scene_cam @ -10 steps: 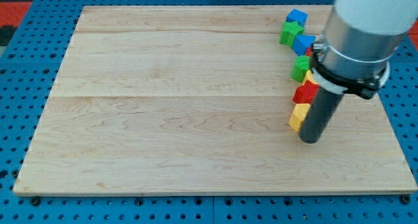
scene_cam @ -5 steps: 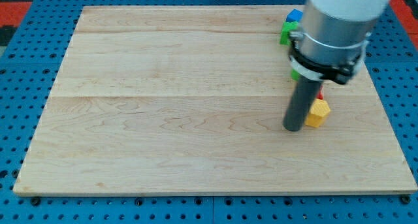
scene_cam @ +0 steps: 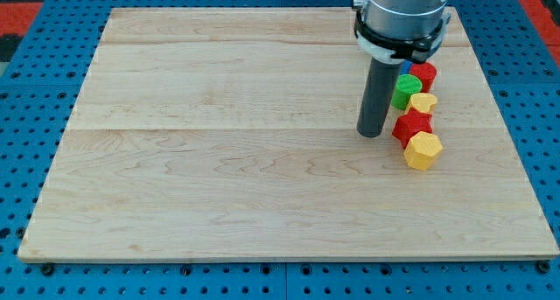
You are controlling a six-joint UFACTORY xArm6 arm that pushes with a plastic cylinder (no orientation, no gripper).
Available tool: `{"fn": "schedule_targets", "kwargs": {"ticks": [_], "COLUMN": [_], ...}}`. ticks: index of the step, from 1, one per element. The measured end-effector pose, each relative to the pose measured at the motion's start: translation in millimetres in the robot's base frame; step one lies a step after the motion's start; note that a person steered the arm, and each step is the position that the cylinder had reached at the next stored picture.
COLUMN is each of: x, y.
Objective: Adjust the blocks in a vertical line
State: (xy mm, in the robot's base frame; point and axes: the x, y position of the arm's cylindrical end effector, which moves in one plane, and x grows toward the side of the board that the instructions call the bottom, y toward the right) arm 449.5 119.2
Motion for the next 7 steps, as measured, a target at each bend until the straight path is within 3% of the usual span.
{"fn": "schedule_targets", "kwargs": {"ticks": [2,4,7], "x": [-6.0,-76.2,-68.2], "y": [13.0,-14.9,1.4]}}
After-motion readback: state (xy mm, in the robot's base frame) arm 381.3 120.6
